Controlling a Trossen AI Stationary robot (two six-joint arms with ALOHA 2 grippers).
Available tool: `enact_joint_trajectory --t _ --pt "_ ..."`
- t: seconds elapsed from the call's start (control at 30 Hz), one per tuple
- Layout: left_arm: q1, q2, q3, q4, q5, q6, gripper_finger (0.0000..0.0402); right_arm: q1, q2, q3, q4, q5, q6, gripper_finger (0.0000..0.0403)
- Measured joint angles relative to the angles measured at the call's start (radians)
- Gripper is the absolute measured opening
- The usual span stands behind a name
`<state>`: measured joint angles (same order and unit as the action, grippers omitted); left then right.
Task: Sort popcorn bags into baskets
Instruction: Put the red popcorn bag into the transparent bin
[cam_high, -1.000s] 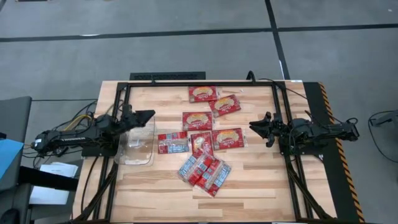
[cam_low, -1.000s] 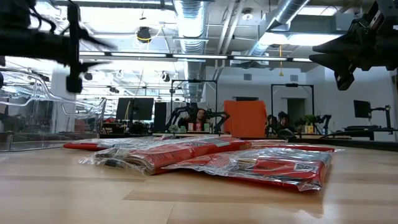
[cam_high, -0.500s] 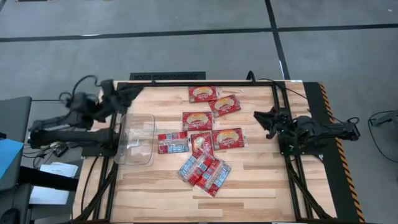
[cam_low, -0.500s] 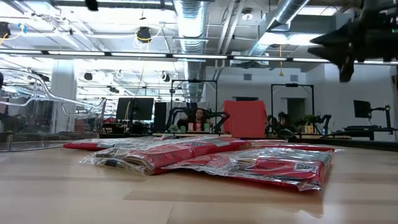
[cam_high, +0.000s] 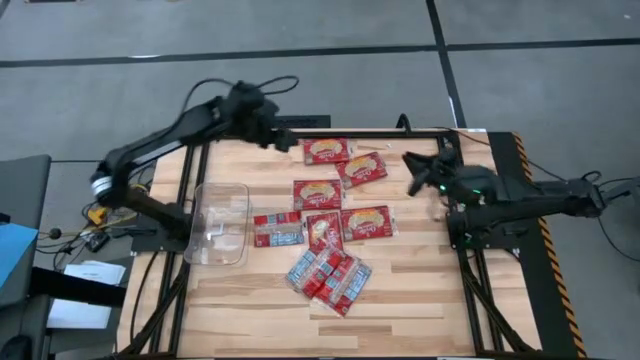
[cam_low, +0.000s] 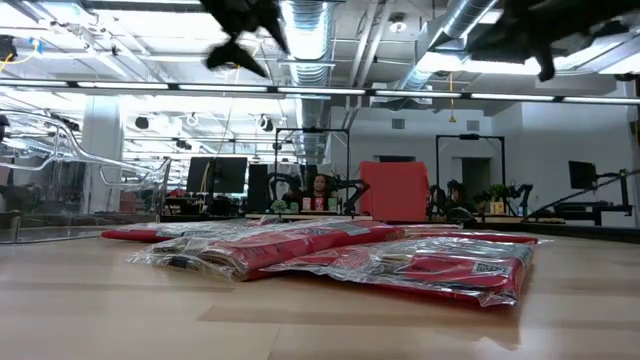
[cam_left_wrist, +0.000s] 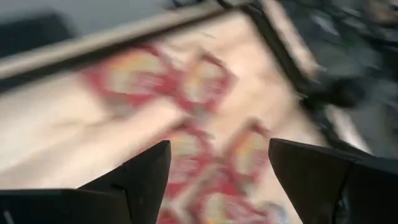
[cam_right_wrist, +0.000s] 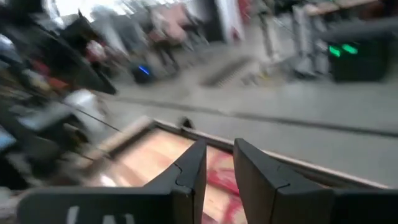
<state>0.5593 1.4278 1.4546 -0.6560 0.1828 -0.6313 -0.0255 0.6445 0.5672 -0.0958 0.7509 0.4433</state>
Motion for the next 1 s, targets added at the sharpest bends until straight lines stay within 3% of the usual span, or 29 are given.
enact_joint_trajectory --t 0.07,0.13,0.3,0.37,0.6,1.0 --pt "0.059 0.072 0.002 0.050 0.087 0.005 0.0263 -0.060 0.145 0.087 -0.059 -0.031 0.047 0.0092" --pt "0.111 0.146 0.002 0.051 0.094 0.003 0.0263 -0.131 0.269 0.154 -0.136 -0.096 0.110 0.0081" --pt "0.168 0.310 0.000 0.105 0.110 0.002 0.0263 -0.367 0.532 0.240 -0.135 -0.449 0.196 0.0067" --pt "0.173 0.358 0.001 0.114 0.119 0.000 0.0263 -0.439 0.624 0.246 -0.123 -0.528 0.204 0.0064" --pt "0.174 0.490 0.001 0.132 0.096 0.017 0.0263 -0.566 0.868 0.303 -0.087 -0.572 0.116 0.0046" --pt "0.207 0.626 0.000 0.238 0.108 -0.037 0.0263 -0.583 1.148 0.474 -0.079 -0.583 0.000 0.0014"
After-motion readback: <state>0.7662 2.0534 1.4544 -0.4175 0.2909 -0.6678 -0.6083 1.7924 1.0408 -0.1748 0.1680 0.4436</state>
